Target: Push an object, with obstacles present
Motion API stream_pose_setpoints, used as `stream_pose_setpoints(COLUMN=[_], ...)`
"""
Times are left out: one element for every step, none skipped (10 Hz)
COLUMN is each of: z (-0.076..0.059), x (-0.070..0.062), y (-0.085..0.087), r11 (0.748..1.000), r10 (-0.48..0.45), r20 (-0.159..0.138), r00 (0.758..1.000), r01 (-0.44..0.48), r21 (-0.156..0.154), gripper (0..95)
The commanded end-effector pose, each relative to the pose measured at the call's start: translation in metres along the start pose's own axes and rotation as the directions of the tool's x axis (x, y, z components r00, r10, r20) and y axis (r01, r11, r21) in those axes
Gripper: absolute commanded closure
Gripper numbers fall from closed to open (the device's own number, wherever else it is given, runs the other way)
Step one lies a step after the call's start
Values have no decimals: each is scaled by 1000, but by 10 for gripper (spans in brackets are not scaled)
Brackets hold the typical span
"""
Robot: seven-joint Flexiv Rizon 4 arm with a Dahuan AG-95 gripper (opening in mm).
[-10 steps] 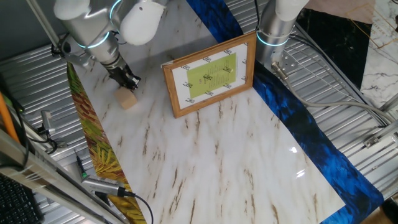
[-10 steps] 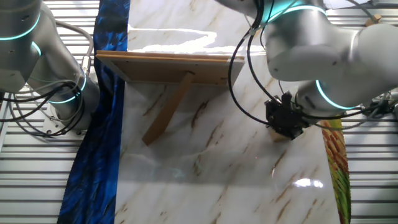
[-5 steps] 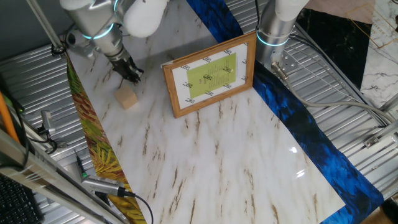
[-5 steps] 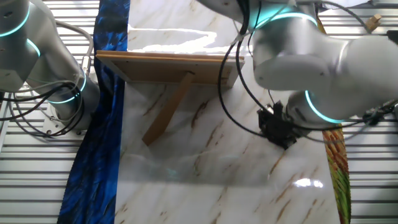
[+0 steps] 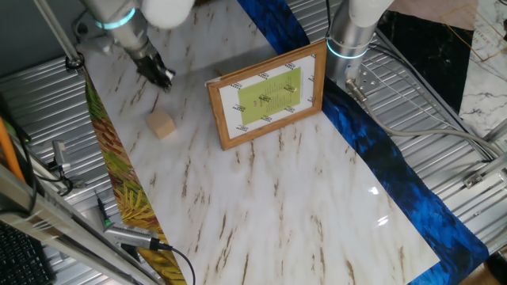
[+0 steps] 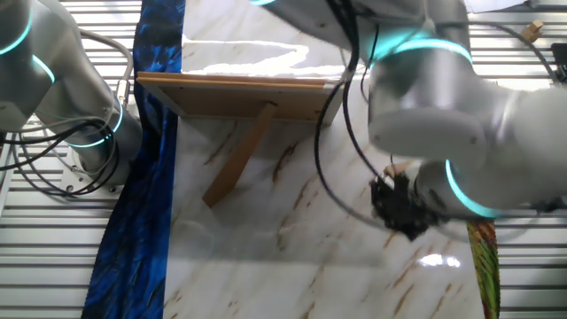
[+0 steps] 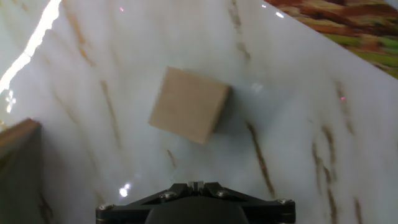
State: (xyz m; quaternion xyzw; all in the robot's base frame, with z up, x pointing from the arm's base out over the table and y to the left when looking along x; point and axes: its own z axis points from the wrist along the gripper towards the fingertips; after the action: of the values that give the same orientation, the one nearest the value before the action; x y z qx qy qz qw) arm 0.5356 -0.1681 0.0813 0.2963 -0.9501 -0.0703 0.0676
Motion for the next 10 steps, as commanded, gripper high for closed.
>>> stream_pose_setpoints(z=[-8,-11,-11,-12,-9,-6,2,6,9,11], x=[13,18,20,20,22,21,21,21,21,22], y=[-10,-12,-13,-12,-6,3,24,34,43,48], r11=[1000,1000,999,999,998,997,994,993,991,990], r10=[14,22,35,42,57,72,108,120,134,138], r20=[4,2,-4,-2,7,6,3,8,9,8], r00=[1000,1000,999,999,998,997,994,993,991,990], r01=[-14,-22,-35,-42,-57,-72,-108,-120,-134,-138], r21=[4,1,6,6,-5,-3,3,3,3,2], gripper=[950,950,950,950,950,950,950,950,950,950])
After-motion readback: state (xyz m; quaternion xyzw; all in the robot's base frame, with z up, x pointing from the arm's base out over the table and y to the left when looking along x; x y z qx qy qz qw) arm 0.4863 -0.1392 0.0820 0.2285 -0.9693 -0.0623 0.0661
